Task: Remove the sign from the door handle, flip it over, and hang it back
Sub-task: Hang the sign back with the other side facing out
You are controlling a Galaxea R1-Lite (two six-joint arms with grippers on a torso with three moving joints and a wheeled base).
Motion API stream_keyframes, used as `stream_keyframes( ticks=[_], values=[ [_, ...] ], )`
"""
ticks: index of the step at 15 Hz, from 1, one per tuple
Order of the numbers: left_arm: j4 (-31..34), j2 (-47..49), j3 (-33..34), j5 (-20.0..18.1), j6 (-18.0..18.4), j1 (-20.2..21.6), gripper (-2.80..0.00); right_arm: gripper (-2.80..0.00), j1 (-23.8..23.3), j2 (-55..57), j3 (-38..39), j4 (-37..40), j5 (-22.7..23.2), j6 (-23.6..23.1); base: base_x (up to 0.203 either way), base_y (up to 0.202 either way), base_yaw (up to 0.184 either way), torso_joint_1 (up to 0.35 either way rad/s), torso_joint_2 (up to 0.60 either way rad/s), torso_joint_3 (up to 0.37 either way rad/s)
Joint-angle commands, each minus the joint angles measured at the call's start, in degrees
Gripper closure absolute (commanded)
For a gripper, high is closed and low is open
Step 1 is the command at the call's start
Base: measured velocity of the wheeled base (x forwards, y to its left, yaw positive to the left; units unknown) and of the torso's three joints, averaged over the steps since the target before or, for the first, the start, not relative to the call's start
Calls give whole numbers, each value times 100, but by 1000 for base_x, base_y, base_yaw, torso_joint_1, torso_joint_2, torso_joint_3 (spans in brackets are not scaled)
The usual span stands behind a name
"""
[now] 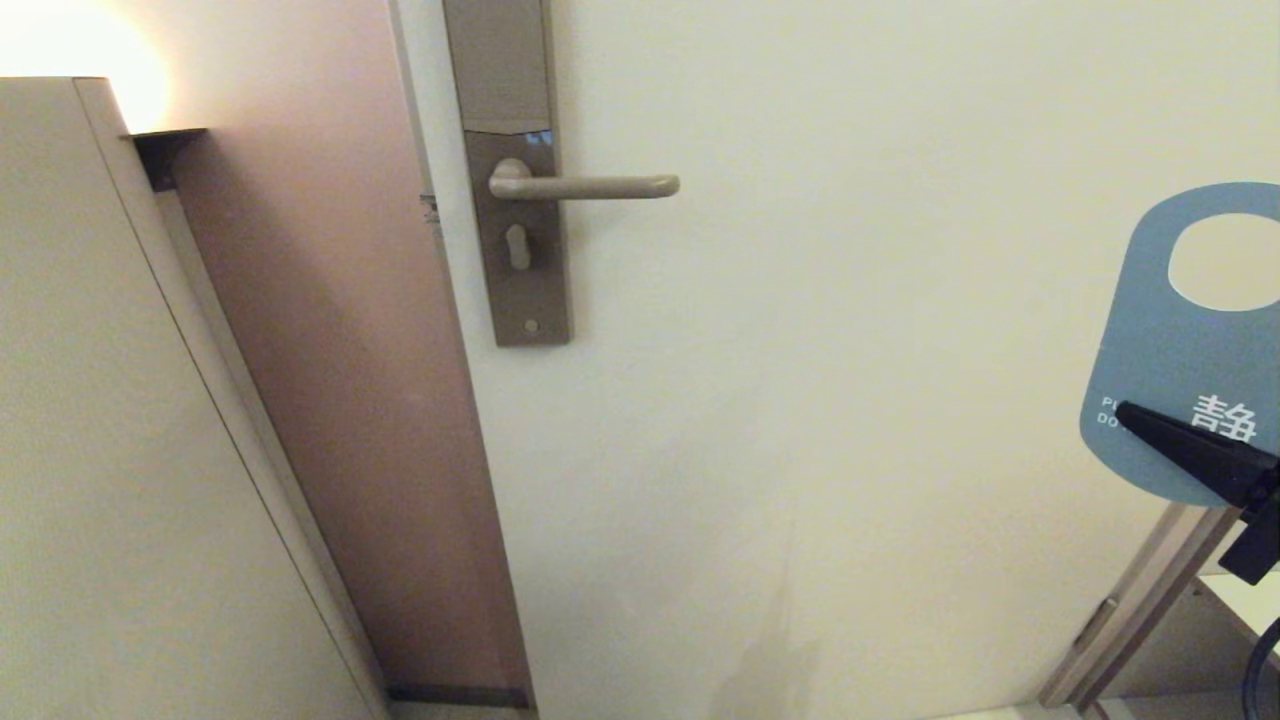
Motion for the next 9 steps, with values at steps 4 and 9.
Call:
stream_keyframes(
  ticks=[4,9],
  values=[
    [3,11,0,-2,1,0,0,0,8,11,32,-205,-33,-15,0,0,0,0,0,0],
    [3,11,0,-2,1,0,0,0,57,86,63,-211,6,-6,0,0,0,0,0,0]
  ],
)
